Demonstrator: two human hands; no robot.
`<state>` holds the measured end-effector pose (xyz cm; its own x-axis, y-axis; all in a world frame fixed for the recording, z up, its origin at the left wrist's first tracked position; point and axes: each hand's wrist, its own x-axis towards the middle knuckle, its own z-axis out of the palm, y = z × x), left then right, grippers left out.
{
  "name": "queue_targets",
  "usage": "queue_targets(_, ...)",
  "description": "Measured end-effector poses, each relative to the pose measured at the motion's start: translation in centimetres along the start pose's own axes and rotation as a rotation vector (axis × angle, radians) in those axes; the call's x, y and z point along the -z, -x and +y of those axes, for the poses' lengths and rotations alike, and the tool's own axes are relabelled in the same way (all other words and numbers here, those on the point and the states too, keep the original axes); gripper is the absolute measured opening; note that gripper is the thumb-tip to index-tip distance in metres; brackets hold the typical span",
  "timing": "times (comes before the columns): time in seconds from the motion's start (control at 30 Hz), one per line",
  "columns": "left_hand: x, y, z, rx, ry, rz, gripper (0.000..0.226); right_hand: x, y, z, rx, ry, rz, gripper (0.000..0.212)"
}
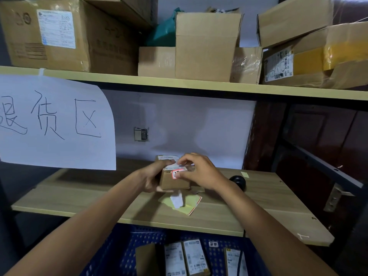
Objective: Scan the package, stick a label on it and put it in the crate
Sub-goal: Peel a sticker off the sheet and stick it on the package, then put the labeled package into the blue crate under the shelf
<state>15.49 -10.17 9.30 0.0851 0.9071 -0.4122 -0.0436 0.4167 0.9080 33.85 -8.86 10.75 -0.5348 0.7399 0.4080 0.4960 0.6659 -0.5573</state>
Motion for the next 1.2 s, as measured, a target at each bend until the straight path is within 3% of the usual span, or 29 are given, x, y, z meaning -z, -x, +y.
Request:
queue_targets(0.1,0.3,0.4,0.3,-0.008,0.069,0.050,0.034,-0.4,0.8,1.0,-0.064,-0.029,-0.063,0.051)
queue_targets(0.2,0.4,0.8,-0.1,0.024,0.011,-0.006,0.050,-1.0,1.3,1.7,-0.123,-0.096,-0.094,0.063)
queue_targets(0.27,0.6,0.8,-0.6,0.033,-0.138,0.009,0.069,-1.2,1.5,2.1,-0.135,-0.140,-0.087,0.061)
queue_targets(0.33,0.6,0.8,-1.0,-0.032,-0.366,0.129,0.078,-1.3,1.8,2.4,-0.143,-0.127,-0.070,0.061)
queue_targets(0.4,0.5,1.1,-1.3,-0.109,-0.472,0.186,0.074,-1.4,2.3,2.5,-0.150,-0.107,-0.057,0.060)
queue_targets(0.63,-0.5,6.6,-3.6,-0.179,-0.602,0.064,0.051,-1.0,7.4,1.0,-0.121,-0.197,-0.014,0.041)
queue_targets(0.77,-1.2,10.9,-5.4,-0.138,-0.757,0.044,0.050,-1.7,11.9,-0.8,-0.132,-0.309,-0.084,0.038)
queue_targets(1.0,-1.9,14.9,-7.4,-0.031,-0.865,0.016,0.048,-2.2,16.4,-4.4,-0.142,-0.389,-0.045,0.040)
queue_targets(1.2,-1.1,14.3,-9.8,0.198,-0.880,-0.130,0.057,-3.7,18.3,-4.3,-0.244,-0.425,-0.212,0.029)
